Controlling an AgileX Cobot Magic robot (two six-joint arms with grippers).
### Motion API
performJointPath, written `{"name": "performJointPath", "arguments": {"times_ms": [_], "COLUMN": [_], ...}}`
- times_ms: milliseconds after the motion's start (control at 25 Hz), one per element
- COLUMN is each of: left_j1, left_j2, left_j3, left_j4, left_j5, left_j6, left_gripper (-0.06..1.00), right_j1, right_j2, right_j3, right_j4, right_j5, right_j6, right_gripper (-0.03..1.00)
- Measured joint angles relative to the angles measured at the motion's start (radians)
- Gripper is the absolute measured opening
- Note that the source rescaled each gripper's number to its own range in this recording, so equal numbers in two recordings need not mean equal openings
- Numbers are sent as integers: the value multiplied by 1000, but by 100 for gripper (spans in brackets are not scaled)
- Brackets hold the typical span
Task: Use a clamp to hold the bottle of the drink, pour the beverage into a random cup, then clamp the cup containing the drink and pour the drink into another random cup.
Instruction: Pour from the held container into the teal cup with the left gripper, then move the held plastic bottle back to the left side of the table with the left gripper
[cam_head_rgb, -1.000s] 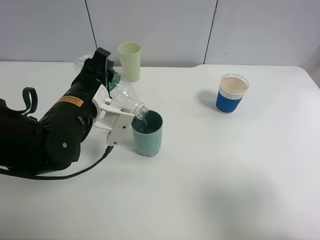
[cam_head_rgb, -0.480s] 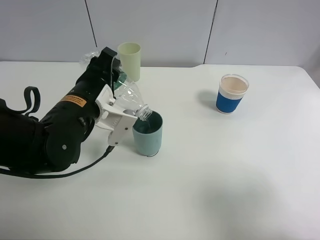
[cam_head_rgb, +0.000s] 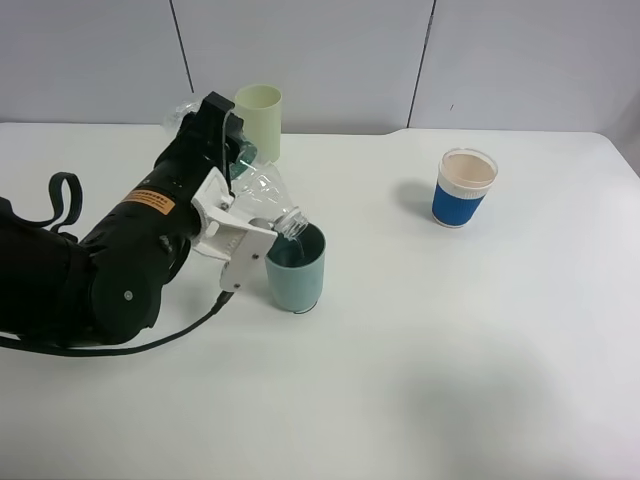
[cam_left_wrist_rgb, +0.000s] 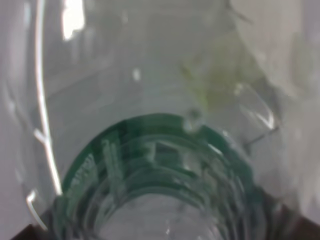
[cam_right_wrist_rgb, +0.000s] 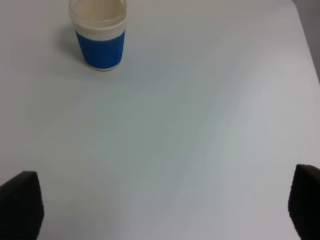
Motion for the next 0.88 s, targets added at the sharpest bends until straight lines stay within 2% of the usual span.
{"name": "performJointPath", "arguments": {"times_ms": [280, 520, 680, 880], "left_j1": [0, 0, 26, 116], "left_j2": [-17, -131, -219, -322], "left_j3": [1, 2, 2, 2], "left_j4": [-104, -141, -142, -127], "left_j5": [0, 18, 130, 367], "left_j6": [-336, -640, -761, -944], "left_gripper": [10, 10, 10, 10], "right_j1": [0, 0, 0, 0], "right_j2": [0, 0, 0, 0], "right_j3": [0, 0, 0, 0], "right_j4": [0, 0, 0, 0], "right_j5": [0, 0, 0, 0], "right_j6": [0, 0, 0, 0], "right_gripper": [100, 100, 100, 100]}}
